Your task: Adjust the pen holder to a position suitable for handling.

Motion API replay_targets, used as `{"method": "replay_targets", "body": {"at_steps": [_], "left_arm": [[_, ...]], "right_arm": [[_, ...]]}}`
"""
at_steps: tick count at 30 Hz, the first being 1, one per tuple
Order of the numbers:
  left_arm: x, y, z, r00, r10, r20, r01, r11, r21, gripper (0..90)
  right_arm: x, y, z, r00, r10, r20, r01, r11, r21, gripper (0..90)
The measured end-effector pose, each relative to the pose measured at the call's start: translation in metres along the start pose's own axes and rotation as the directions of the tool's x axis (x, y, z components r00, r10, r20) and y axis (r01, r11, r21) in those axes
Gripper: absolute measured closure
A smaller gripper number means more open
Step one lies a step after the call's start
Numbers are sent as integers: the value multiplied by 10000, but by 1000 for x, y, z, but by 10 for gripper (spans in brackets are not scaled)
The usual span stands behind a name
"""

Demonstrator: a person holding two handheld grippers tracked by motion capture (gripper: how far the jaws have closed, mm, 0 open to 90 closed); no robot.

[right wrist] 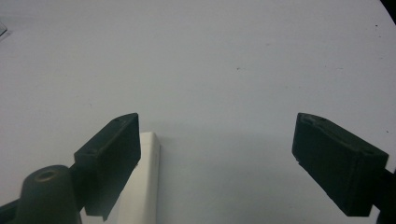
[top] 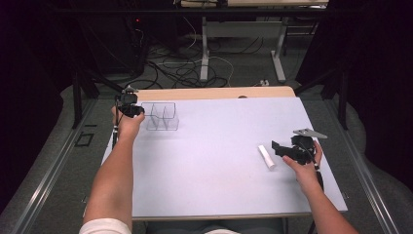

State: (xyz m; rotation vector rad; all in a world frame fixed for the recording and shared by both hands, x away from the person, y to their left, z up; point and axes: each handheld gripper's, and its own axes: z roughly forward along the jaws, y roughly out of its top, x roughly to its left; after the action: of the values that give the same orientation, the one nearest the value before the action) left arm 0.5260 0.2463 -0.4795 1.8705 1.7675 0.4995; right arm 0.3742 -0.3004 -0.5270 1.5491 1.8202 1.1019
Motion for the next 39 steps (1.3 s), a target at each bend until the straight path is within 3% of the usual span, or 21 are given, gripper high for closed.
{"method": "replay_targets", "body": {"at_steps": [5, 7, 10, 13, 28, 34, 39], "left_arm": [[4, -5, -7, 9998, -207, 57, 204, 9989, 431, 883], [6, -8, -11, 9997, -246, 70, 244, 9990, 376, 882], [10, -13, -16, 9965, -787, 267, 778, 9964, 330, 883], [13, -19, -21, 9940, -1046, 318, 1037, 9942, 290, 883], [13, -43, -44, 9932, -1130, 295, 1112, 9922, 561, 883], [8, -59, -54, 9905, -1291, 465, 1263, 9902, 587, 882], [-2, -70, -63, 9927, -1075, 551, 1036, 9922, 691, 882]], "right_arm": [[0, 0, 0, 10000, 36, 10, -36, 10000, 5, 147], [0, 0, 0, 10000, 49, 7, -49, 10000, 10, 147], [0, 0, -1, 10000, 61, 13, -61, 10000, 11, 147], [1, 0, -1, 10000, 44, 9, -44, 10000, 1, 147], [1, 0, -3, 10000, 70, -23, -70, 10000, -57, 147], [2, 0, -4, 9999, 146, -27, -146, 9999, -55, 147], [3, 0, -4, 9999, 153, -26, -153, 9999, -48, 147]]}}
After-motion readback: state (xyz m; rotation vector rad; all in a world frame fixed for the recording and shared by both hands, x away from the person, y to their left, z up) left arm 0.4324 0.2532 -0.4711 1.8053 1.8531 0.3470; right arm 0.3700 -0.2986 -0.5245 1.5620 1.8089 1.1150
